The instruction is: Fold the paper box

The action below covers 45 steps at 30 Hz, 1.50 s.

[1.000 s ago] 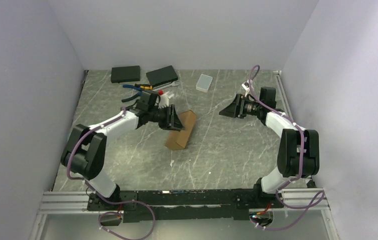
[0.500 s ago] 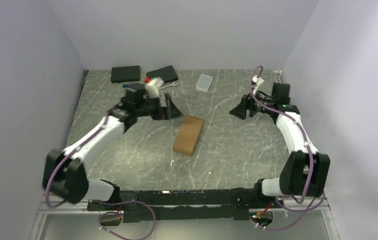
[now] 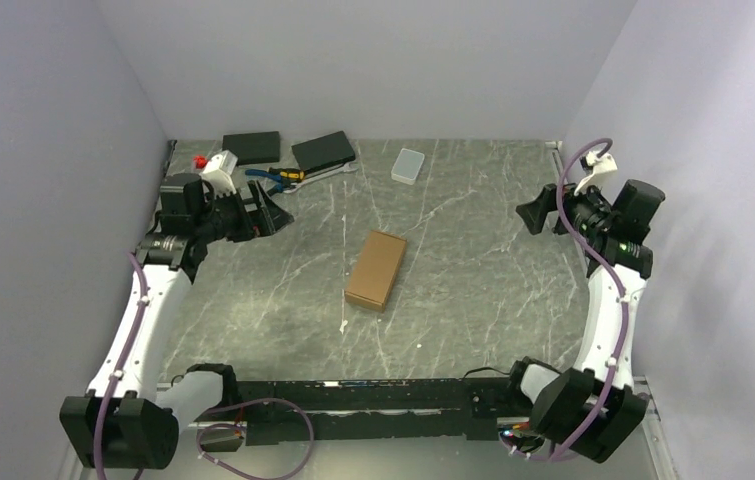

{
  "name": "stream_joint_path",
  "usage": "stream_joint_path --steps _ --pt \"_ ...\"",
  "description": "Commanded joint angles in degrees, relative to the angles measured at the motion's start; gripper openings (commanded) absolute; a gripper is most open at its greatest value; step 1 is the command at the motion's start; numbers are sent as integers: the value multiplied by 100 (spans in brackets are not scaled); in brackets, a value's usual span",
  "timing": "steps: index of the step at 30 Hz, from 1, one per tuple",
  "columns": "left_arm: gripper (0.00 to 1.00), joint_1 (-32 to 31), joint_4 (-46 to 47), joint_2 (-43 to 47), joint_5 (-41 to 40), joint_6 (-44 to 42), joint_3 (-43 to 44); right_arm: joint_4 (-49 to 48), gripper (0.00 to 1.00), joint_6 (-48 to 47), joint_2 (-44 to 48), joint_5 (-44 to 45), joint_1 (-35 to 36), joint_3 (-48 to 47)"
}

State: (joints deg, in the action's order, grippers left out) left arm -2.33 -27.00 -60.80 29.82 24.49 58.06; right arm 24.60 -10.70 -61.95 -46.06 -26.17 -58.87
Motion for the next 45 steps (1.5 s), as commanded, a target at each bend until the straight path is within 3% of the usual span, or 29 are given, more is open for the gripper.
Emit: stream_joint_path --steps 1,6,20,28,34,45 --pt "99 25 -406 327 -66 -447 -89 0 99 164 521 -356 -1 83" --pt "99 30 -524 602 -451 -96 -195 -543 100 1369 940 381 5 535" --pt "99 31 -583 1112 -999 -323 -482 -1006 100 2076 1568 829 -1 988" --pt "99 97 -573 1175 -1074 -430 -539 -1246 100 2238 1577 831 -1 1324" --pt "99 401 -461 1097 -693 -394 -612 -1082 100 2216 1556 1311 -2 1228" --pt "99 584 -407 969 -357 -348 -647 -975 100 1773 1480 790 2 1220"
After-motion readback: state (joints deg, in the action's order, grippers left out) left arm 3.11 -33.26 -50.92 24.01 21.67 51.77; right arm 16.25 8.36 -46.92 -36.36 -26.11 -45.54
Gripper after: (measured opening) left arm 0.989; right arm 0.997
